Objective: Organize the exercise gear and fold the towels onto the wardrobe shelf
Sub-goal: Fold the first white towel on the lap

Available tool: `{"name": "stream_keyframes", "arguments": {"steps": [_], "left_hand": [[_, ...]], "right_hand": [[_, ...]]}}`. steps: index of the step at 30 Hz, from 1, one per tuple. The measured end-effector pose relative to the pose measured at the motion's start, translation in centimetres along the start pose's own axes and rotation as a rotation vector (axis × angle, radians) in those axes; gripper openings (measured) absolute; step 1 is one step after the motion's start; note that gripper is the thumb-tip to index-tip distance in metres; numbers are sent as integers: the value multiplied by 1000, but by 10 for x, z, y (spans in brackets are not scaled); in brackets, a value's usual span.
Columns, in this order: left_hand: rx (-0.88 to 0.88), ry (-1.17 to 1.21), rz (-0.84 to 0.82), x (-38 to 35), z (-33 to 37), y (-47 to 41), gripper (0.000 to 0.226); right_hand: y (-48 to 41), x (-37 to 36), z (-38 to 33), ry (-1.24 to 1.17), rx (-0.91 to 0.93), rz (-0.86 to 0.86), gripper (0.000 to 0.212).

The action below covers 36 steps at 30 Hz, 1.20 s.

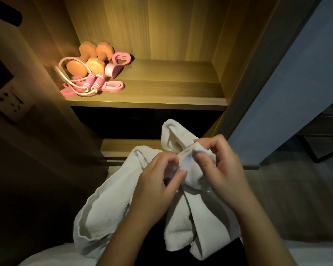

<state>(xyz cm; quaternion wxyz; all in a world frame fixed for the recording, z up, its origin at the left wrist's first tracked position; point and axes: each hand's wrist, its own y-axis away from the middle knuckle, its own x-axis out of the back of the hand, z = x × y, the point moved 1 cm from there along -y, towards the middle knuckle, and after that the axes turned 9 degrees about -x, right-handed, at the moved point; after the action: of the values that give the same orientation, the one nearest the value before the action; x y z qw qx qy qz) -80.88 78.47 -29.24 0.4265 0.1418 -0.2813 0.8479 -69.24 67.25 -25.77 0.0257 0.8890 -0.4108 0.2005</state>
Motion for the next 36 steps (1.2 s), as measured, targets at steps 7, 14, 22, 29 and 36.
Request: {"name": "stream_keyframes", "arguments": {"steps": [7, 14, 22, 29, 36], "left_hand": [[-160, -76, 112, -2, 23, -38, 24], [-151, -36, 157, 7, 48, -86, 33], [-200, -23, -17, 20, 53, -111, 31], [-258, -58, 32, 79, 93, -164, 24], [-397, -209, 87, 151, 181, -222, 19]], "right_hand": [[-40, 38, -39, 97, 180, 41, 9], [-72, 60, -86, 158, 343, 32, 12], [-105, 86, -107, 262, 373, 11, 8], [-133, 114, -138, 247, 228, 88, 21], [-141, 147, -250, 37, 347, 152, 30]]}}
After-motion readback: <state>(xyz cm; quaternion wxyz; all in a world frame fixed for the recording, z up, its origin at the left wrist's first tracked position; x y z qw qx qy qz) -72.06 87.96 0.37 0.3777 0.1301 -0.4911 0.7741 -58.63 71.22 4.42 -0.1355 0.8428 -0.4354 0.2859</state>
